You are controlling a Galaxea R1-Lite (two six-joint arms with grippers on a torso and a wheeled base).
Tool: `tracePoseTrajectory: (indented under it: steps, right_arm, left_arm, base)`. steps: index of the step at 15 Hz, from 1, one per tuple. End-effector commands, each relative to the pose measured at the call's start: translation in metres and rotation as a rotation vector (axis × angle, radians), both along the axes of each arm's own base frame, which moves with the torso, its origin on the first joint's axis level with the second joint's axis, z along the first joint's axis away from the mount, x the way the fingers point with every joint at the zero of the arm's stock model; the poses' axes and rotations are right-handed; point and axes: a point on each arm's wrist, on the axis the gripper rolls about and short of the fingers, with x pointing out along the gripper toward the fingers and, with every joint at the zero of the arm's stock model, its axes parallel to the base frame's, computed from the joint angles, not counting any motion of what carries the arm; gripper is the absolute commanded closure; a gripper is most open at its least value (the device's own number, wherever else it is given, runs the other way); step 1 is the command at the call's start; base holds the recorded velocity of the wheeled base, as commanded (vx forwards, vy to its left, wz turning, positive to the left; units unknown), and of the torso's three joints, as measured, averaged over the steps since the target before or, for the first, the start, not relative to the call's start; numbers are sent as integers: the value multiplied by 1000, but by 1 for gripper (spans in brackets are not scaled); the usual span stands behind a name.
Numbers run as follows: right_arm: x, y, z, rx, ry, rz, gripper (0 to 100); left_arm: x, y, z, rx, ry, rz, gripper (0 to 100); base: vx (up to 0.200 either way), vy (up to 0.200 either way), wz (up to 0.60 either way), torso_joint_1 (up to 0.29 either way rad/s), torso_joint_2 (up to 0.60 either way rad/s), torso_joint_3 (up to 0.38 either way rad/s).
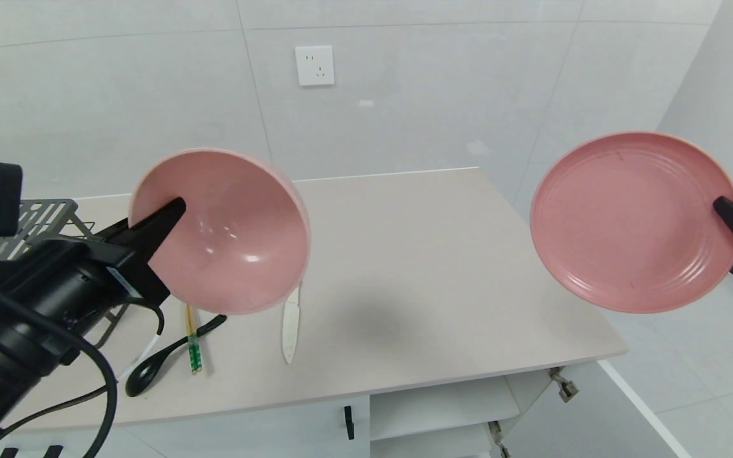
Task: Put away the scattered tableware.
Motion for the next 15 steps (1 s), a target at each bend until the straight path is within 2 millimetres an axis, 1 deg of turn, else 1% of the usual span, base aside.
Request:
tracePoseTrajectory:
  steps: [1, 2, 3, 4, 6, 8, 9, 11, 13, 15]
  right_arm:
    - [-4, 5, -5, -5, 18, 38, 100]
    - [-6, 11, -6, -7, 18, 81, 100]
    - [-7, 16, -7, -11, 23, 118, 100]
    - [-6, 16, -7, -22, 20, 112, 100]
    - [-6, 17, -6, -47, 8, 115, 100]
    - [-6, 17, -5, -58, 2, 112, 100]
    - [-6, 17, -6, -61, 3, 111, 100]
    - [-7, 17, -6, -61, 4, 113, 100]
    - [-6, 18, -6, -60, 6, 119, 100]
    - [-7, 19, -6, -60, 6, 124, 100]
  left_arm:
    - [-14, 9, 6, 17, -10, 18, 100]
    - [-12, 18, -3, 116, 48, 79, 100]
    - [-8, 30, -20, 244, 126, 141, 100]
    - [-9, 30, -23, 254, 124, 93, 100]
    - [-12, 29, -23, 251, 107, 32, 100]
    - [-11, 28, -23, 243, 113, 27, 100]
    - [-12, 27, -21, 208, 101, 13, 100]
    - [-20, 15, -17, 134, 55, -86, 100]
    - [-20, 11, -17, 89, 58, -117, 100]
    - [-17, 9, -19, 90, 65, -116, 100]
  base:
    - [0, 0, 0, 0, 0, 0]
    - [0, 0, 0, 0, 0, 0]
    - [0, 0, 0, 0, 0, 0]
    - [0, 0, 0, 0, 0, 0]
    - [0, 0, 0, 0, 0, 0]
    - [0, 0, 0, 0, 0, 0]
    - [0, 0, 0, 0, 0, 0]
    - [-200, 0, 0, 0, 2, 5]
    - [-200, 0, 0, 10, 0, 0]
    - [0, 0, 0, 0, 0, 0]
